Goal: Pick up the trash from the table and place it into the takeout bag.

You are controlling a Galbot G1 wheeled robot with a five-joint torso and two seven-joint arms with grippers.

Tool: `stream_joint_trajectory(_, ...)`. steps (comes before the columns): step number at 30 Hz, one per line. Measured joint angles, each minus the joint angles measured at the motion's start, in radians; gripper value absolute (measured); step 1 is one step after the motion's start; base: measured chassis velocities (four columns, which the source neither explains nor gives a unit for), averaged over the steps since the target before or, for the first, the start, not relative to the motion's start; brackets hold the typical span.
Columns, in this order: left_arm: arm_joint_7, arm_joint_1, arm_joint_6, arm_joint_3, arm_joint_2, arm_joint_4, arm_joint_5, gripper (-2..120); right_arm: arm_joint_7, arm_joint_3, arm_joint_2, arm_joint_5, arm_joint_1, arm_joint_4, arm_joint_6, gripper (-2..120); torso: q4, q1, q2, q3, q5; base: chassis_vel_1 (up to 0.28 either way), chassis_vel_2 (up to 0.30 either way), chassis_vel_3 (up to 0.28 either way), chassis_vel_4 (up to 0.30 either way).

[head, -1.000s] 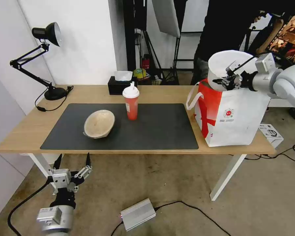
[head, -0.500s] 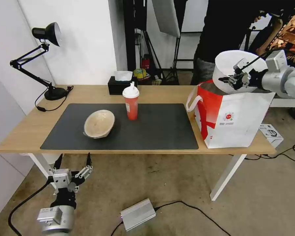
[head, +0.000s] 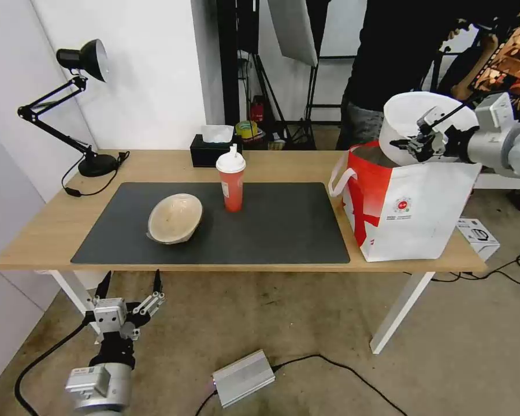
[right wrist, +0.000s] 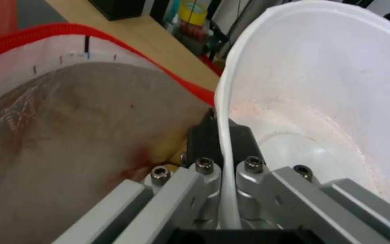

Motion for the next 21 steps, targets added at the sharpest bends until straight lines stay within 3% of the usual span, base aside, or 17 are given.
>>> stream_joint_trajectory(21, 0.000, 0.000, -0.002, 0.001, 0.002, 0.004, 0.001, 100, 0.004, 0.021, 0.000, 0.019, 0.015, -0.002, 0.000, 0, 0.0000, 0.000, 0.000, 0.000, 0.0000, 0.000, 0.000, 0.000, 0.000)
